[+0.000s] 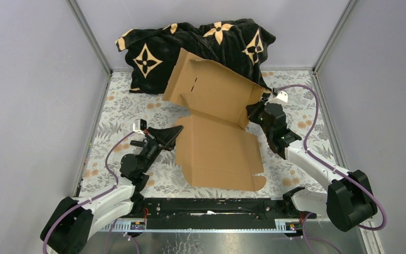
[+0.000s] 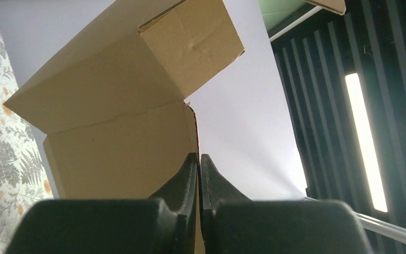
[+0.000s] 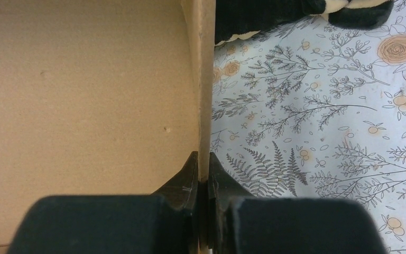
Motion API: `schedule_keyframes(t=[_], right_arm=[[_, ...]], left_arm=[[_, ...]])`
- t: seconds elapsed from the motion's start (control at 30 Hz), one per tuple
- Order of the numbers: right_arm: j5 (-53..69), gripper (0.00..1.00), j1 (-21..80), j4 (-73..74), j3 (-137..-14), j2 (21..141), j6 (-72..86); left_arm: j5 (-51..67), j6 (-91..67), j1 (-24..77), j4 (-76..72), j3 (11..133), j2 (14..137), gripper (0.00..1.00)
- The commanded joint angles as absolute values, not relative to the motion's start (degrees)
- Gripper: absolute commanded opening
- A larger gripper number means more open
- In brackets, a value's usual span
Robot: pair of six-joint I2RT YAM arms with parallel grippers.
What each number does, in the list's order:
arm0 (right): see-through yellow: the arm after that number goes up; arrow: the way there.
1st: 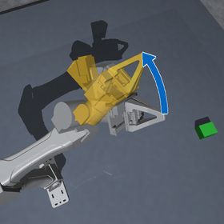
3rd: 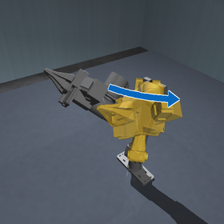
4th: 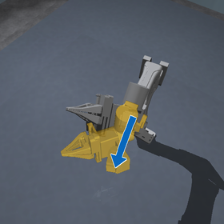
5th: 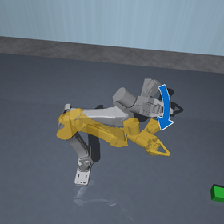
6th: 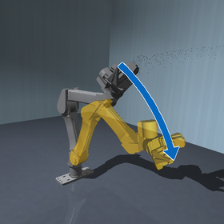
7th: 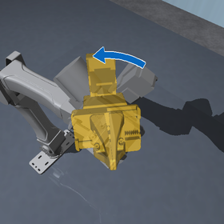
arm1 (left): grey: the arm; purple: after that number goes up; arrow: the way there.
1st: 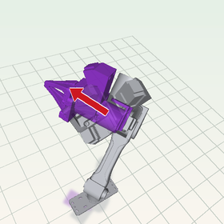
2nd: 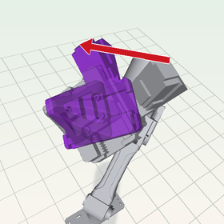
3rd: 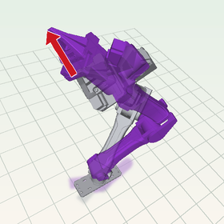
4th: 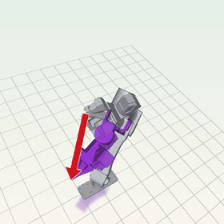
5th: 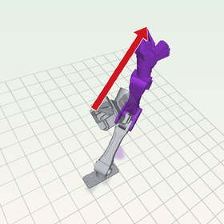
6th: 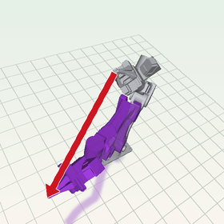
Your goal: Fold the paper box
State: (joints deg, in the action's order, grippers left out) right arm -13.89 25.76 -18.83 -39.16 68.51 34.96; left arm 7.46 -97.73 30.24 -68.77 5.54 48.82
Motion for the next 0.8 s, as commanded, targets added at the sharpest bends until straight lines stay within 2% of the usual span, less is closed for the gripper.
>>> schedule_keyframes(t=[0.0, 0.13, 0.27, 0.37, 0.5, 0.67, 0.77], right_arm=[[-12.15, 0.0, 26.28, -20.71, -41.22, 67.79, 35.6], [-12.14, 0.0, 26.32, -20.52, -41.31, 67.42, 35.53], [-12.51, 0.0, 26.29, -20.07, -41.24, 66.65, 34.97], [-12.87, 0.0, 26.22, -19.56, -41.09, 65.92, 34.6], [-13.07, 0.0, 26.28, -19.25, -40.8, 65.08, 34.24], [-13.43, 0.0, 26.28, -18.69, -40.73, 64.3, 33.45], [-13.93, 0.0, 26.24, -17.41, -41.06, 63.7, 31.9]], left_arm=[[3.55, -97.66, 31.81, -80.95, 5.37, 50.51, 0.08], [4.16, -97.09, 32.17, -78.16, 5.87, 49.61, 0.16], [5.58, -94.05, 32.15, -63.47, 7.77, 43.65, 0.48], [6.03, -89.64, 32.08, -50.66, 9.92, 36.65, 0.58], [5.56, -87.65, 31.79, -42.07, 10.49, 31.45, 0.62], [8.13, -86.01, 30.37, -36.01, 10.83, 29.2, 0.62], [8.62, -79.86, 29.11, -22.75, 16.03, 25.73, 0.62]])
